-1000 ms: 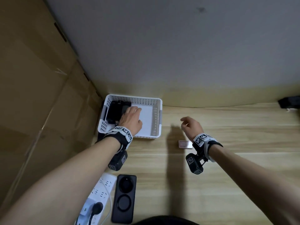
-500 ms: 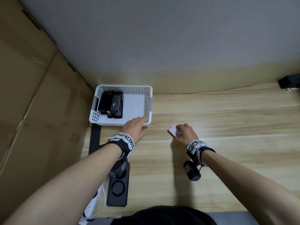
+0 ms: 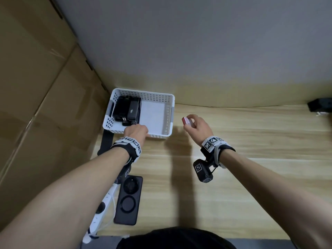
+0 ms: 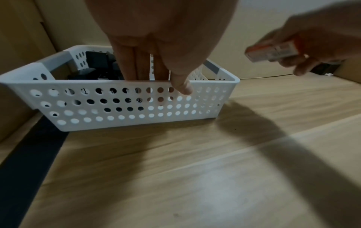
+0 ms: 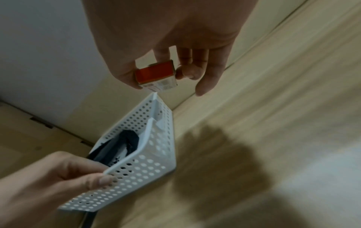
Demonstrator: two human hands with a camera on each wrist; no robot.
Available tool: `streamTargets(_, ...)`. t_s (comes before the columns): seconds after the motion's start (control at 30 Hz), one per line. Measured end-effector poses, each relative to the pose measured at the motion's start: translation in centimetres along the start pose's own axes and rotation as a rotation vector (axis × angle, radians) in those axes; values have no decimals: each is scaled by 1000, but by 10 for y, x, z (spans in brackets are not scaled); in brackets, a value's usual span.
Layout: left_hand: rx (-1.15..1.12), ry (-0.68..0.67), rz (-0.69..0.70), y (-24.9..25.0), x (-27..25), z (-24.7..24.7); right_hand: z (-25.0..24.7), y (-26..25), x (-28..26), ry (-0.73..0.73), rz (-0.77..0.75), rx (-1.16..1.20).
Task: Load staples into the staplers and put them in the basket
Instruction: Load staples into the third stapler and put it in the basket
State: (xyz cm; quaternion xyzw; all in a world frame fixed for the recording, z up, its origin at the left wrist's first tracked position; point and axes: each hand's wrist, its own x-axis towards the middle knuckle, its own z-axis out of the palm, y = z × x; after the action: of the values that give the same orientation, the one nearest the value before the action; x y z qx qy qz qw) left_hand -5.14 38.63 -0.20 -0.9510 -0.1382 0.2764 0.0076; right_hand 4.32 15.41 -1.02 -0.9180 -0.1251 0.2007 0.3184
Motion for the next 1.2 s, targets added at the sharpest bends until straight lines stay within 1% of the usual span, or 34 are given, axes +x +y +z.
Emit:
streamTargets(0.13,7,42,47,-7,1,3,2,-39,22,8,-79,-4)
streamTargets(0.23,-9,38,80,-11,2,1,11,-61,39,-14,-92,-28)
streamTargets(0.3,-75,27,89,-18,4,0,20,-73,49,-43,-99,-77)
streamTargets(0.4,-207,47,94,-36,7,1,35,-87,60,-107,-122,-176)
streamTargets(0.47,-230,44,93,-51,6,2,46,-93,64,-153,-134,-234)
streamTargets(0.6,-228,39,39,-88,5,10,72,-98,69,-252,-182,-382)
streamTargets(0.7,-257,50,5,-104,6,18,89,-100,75,-257,-177,-425)
streamTargets(0.77,-271,66,2,-106,7,21,99,-101,80,-248,-144,-418)
streamTargets(0.87,-278,83,3,-103,9,24,107,-102,85,-275,-117,-450)
streamTargets(0.97,-286,85,7,-100,10,26,110,-102,86,-327,-120,-482)
streamTargets(1.07,-279,92,7,-100,10,27,112,-100,83,-347,-128,-475)
streamTargets(1.2,-217,69,18,-97,9,25,108,-100,76,-374,-144,-448)
